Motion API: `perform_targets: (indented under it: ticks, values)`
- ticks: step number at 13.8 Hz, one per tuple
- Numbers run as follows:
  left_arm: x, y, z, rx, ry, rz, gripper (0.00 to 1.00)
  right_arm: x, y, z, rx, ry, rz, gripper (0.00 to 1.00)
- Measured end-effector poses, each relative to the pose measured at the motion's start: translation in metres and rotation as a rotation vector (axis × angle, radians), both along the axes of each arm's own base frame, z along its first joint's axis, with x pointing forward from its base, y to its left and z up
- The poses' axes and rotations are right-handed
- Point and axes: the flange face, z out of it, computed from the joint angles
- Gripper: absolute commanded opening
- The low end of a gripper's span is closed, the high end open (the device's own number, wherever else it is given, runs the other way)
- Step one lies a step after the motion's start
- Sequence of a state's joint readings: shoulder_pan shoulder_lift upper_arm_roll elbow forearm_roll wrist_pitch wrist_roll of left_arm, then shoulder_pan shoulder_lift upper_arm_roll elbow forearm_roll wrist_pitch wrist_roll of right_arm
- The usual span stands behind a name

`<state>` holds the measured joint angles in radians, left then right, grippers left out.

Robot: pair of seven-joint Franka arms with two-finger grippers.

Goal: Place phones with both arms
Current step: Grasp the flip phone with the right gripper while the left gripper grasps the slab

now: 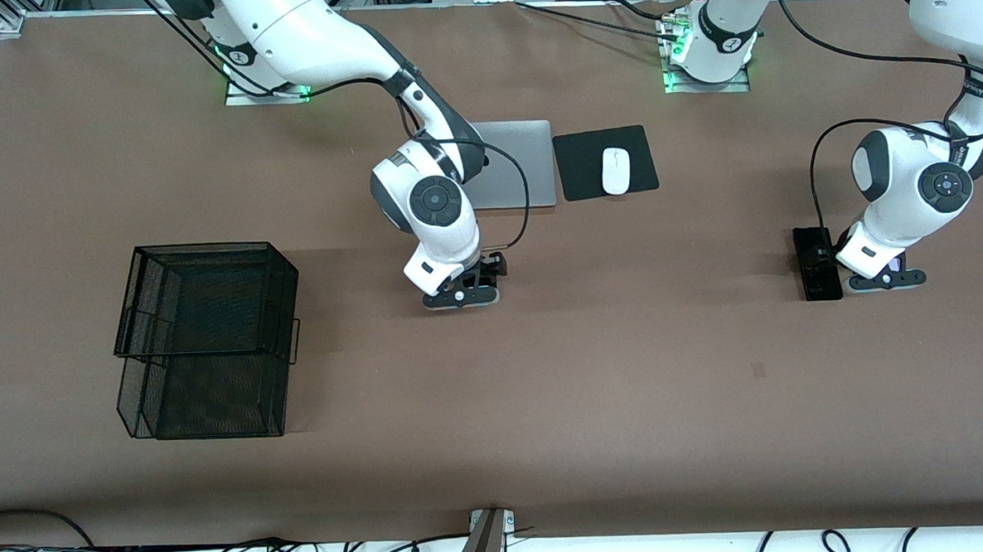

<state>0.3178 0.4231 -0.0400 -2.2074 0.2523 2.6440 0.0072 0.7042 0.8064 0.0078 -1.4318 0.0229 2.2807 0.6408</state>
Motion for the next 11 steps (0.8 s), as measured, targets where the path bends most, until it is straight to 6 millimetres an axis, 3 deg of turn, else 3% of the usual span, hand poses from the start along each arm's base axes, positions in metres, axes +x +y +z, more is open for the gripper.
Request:
perform_targets:
  ticks: [11]
  values:
    - [-0.004, -0.013, -0.01, -0.041, -0.014, 0.015, 1.0, -0.011, 0.009, -0.026, -0.031, -0.005, 0.012, 1.0]
